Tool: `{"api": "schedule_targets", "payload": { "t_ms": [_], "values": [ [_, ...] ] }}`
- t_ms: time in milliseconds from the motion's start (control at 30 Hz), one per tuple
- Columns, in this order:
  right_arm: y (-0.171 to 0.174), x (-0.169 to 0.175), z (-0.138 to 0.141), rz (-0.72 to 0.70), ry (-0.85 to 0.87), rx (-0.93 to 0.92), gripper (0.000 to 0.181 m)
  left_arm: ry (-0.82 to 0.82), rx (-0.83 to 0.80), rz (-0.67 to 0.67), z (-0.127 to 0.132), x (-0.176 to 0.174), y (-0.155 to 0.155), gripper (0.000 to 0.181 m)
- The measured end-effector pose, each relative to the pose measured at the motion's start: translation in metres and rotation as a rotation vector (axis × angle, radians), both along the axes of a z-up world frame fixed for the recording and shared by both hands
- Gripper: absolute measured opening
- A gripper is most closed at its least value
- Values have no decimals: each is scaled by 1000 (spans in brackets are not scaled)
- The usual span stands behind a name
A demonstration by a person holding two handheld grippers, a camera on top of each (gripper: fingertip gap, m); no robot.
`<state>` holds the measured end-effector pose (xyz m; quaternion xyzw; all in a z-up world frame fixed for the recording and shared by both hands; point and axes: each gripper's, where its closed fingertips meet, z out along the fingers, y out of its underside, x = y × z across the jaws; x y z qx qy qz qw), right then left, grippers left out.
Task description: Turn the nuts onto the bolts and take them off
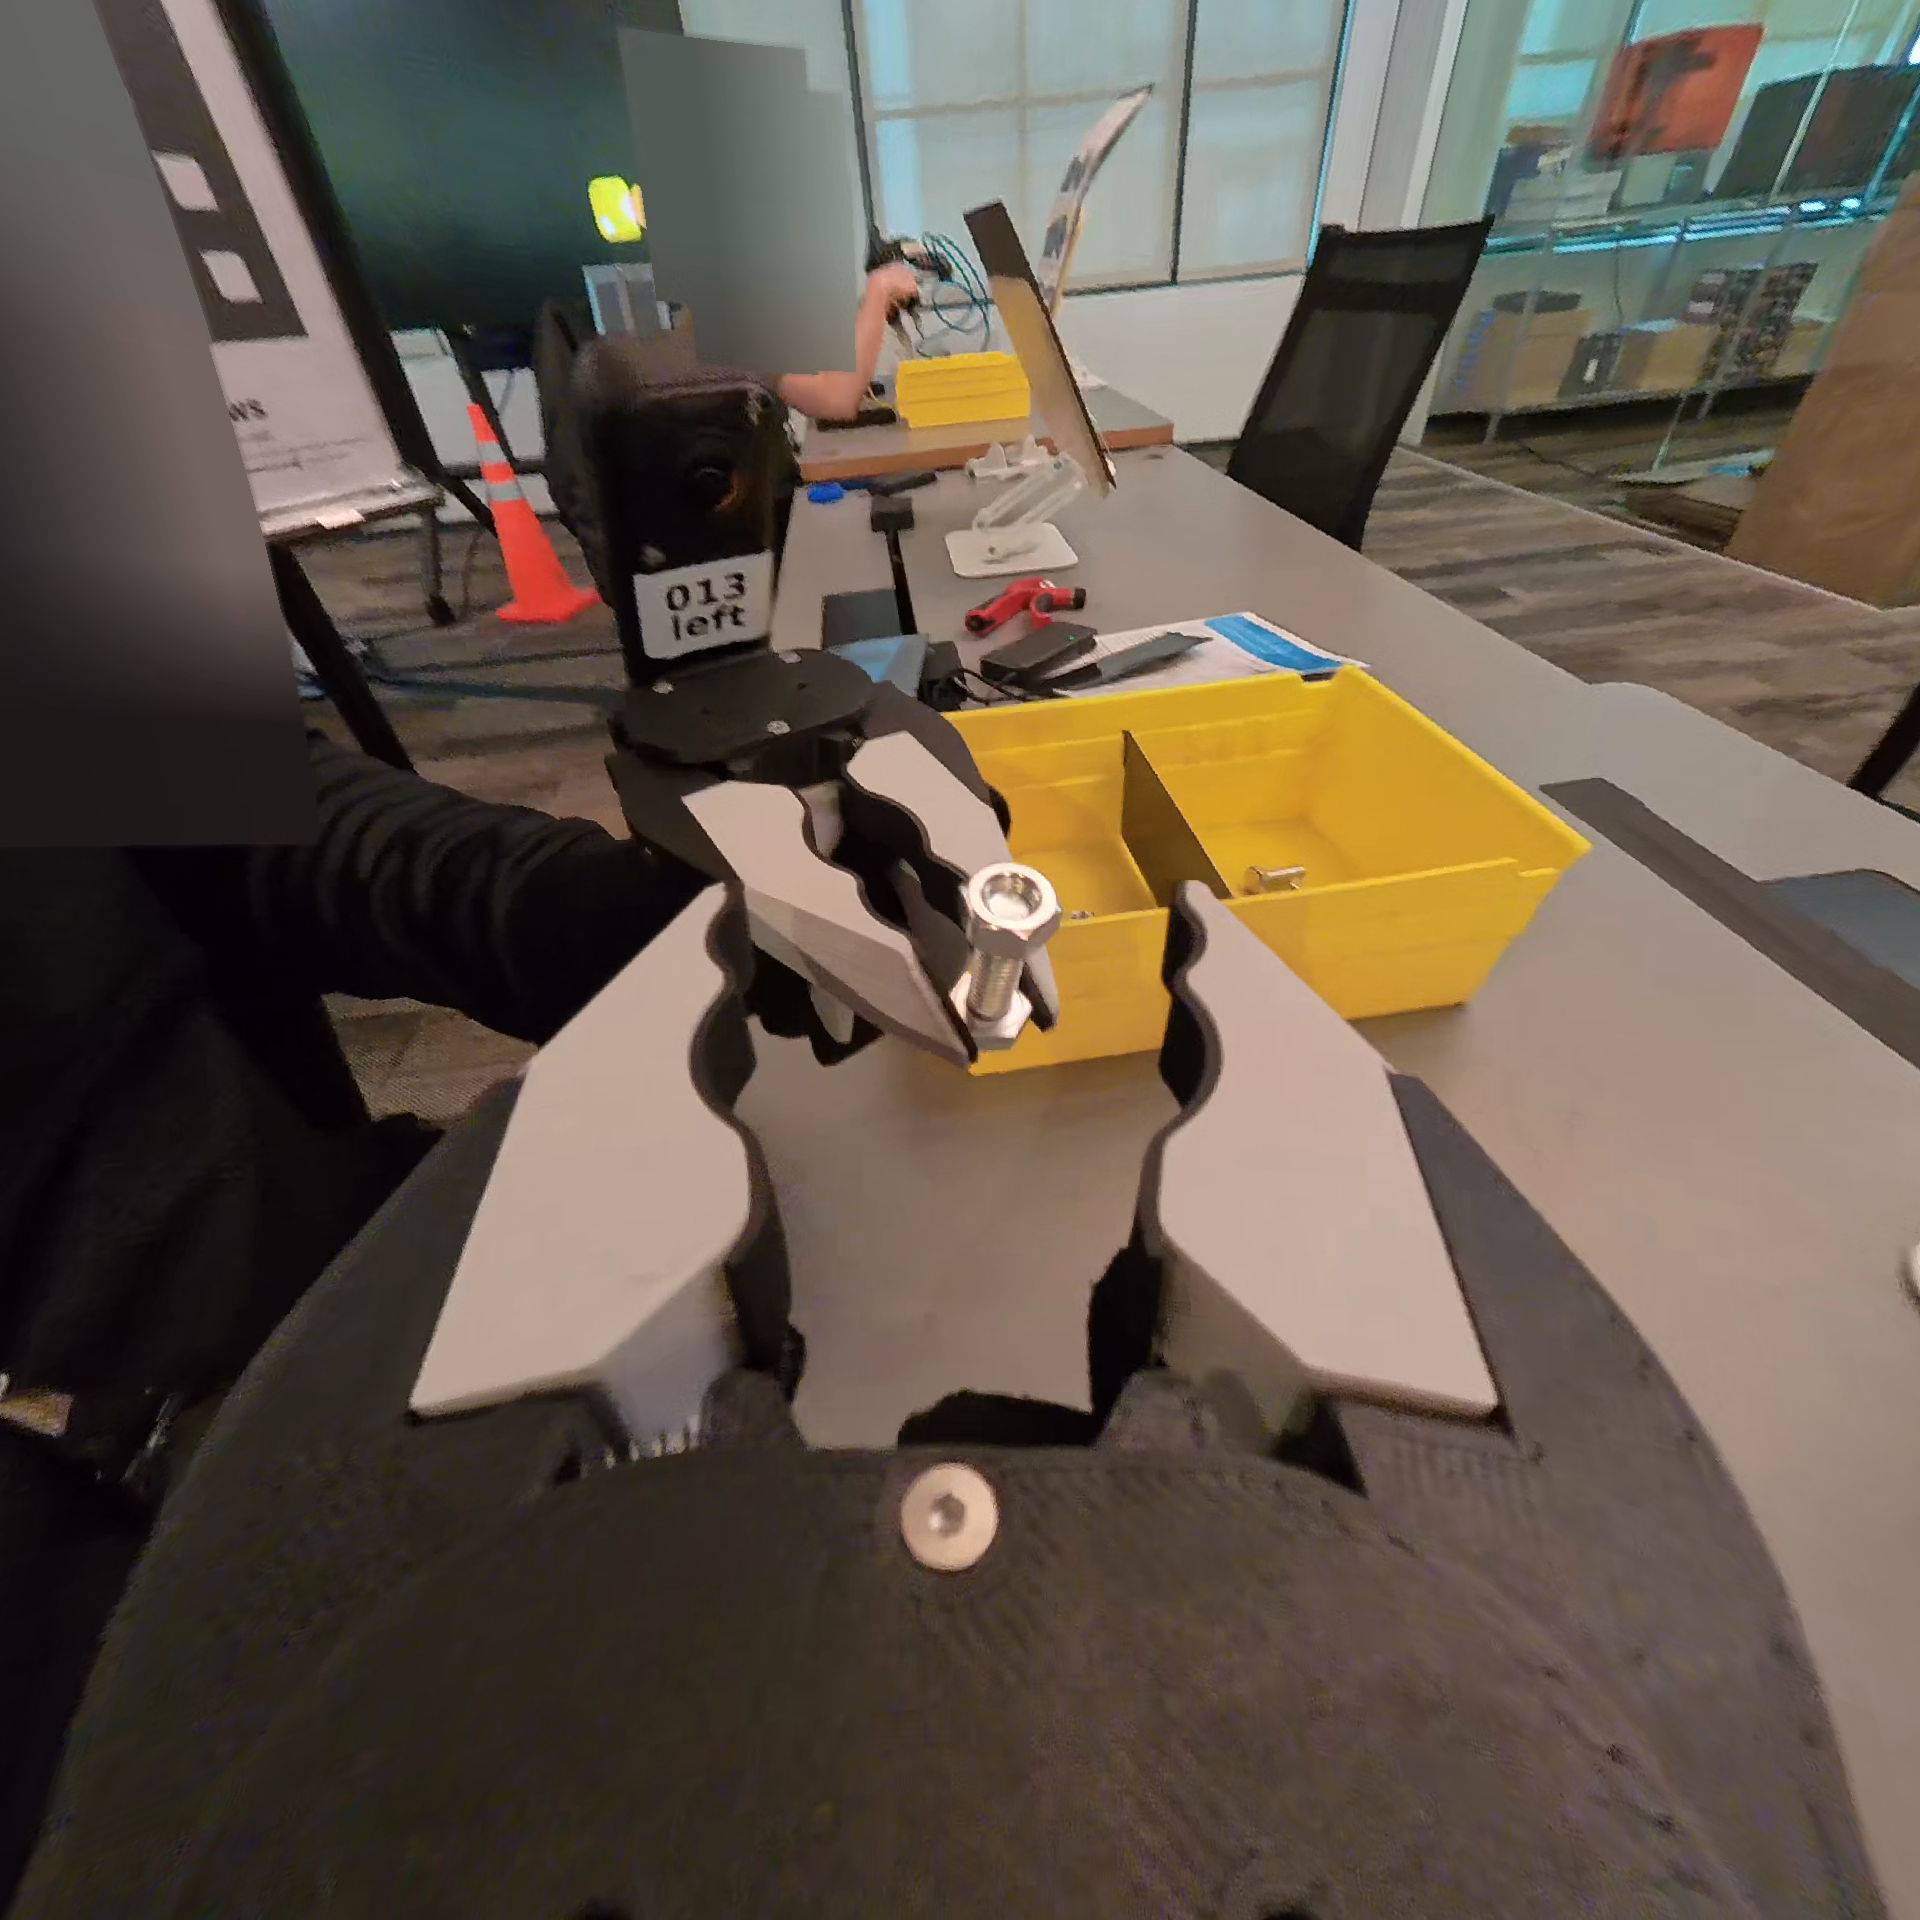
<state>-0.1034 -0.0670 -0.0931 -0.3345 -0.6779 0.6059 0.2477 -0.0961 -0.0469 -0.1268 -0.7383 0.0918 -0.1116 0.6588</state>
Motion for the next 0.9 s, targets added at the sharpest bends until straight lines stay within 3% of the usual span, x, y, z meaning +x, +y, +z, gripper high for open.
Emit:
{"api": "schedule_targets", "payload": {
  "t_ms": [200, 900],
  "values": [
    [-14, 3, 0, 80, -2, -165, 89, -36, 16, -28, 5, 6, 2, 16],
    [-6, 15, 4, 94, 40, -158, 76, -73, 15, -34, 5, 4, 9, 16]
  ]
}}
